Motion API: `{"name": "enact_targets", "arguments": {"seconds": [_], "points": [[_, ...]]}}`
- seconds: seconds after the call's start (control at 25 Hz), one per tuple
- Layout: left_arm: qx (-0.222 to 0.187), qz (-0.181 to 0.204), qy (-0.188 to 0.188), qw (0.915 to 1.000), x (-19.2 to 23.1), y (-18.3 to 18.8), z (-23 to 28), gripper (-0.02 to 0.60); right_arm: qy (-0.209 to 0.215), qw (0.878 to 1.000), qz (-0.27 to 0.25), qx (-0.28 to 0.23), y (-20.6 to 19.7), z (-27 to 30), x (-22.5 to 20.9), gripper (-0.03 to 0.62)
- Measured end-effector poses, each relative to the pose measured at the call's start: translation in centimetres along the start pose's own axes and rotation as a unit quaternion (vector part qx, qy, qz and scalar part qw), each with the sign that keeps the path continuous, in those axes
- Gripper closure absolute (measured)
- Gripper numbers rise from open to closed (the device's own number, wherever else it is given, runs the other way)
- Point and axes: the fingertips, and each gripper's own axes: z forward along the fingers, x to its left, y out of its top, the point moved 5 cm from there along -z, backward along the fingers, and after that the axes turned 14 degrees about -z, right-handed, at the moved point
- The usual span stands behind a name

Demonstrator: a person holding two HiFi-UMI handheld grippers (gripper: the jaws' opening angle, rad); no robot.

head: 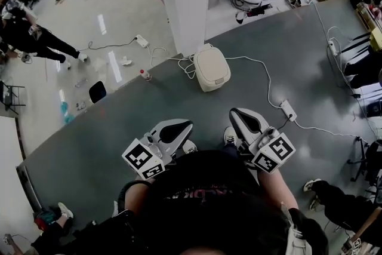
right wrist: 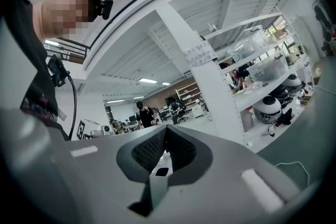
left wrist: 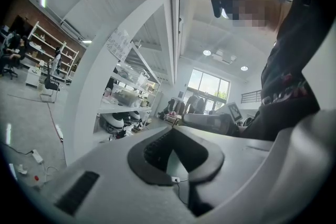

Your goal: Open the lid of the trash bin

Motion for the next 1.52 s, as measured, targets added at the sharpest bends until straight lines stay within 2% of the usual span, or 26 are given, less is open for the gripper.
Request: {"name": "enact_targets", "arguments": {"seconds": [0.44,0.8,1.0,1.2,1.28,1.44,1.52], "points": [[0.013,-0.017,-0.007,0.9998,1.7,-1.3,-3.2,0.580,-0.050,0.999,-0.001,0.004,-0.6,1.0,-0.2,0.586],[0.009,-0.034,0.009,0.9993,3.5,-1.1,-2.7,0.580,-0.073,0.997,0.001,0.022,-1.4,3.5,-5.1,0.585],[0.010,-0.029,0.038,0.9988,4.1,-0.8,-1.2,0.580,-0.081,0.994,0.033,0.059,-5.2,4.9,-10.6,0.585],[0.018,-0.046,0.055,0.9972,5.8,-0.5,1.8,0.580,-0.096,0.988,0.061,0.107,-10.2,7.2,-16.9,0.586],[0.026,-0.038,0.050,0.9977,6.3,-0.5,3.7,0.580,-0.101,0.985,0.069,0.125,-12.6,7.9,-19.4,0.586],[0.044,-0.001,0.015,0.9989,7.4,0.1,7.9,0.580,-0.117,0.975,0.107,0.159,-17.4,9.2,-23.9,0.585],[0.068,0.000,-0.001,0.9977,8.4,-0.2,10.0,0.580,-0.123,0.967,0.138,0.172,-19.8,9.7,-26.0,0.552]]}}
